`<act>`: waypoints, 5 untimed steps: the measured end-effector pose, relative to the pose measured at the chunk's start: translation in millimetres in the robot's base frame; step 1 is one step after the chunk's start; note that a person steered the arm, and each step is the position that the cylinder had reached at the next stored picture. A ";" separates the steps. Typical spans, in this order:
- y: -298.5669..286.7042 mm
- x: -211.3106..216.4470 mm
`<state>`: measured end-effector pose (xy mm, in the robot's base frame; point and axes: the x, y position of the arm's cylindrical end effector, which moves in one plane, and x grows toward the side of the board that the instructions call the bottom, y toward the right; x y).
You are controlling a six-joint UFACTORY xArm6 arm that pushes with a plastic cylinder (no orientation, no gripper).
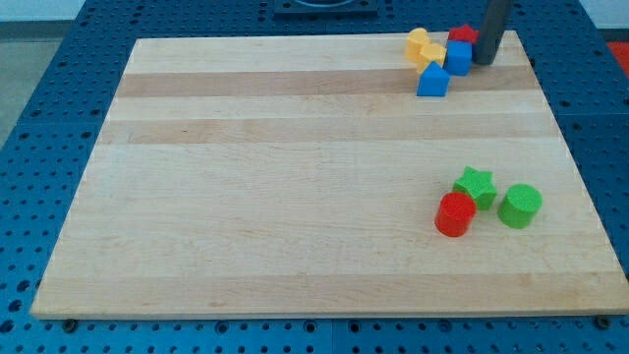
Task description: Push the red star towards the center
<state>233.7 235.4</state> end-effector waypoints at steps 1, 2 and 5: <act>51.3 -5.7; 55.3 -40.3; -127.4 42.5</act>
<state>276.1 108.0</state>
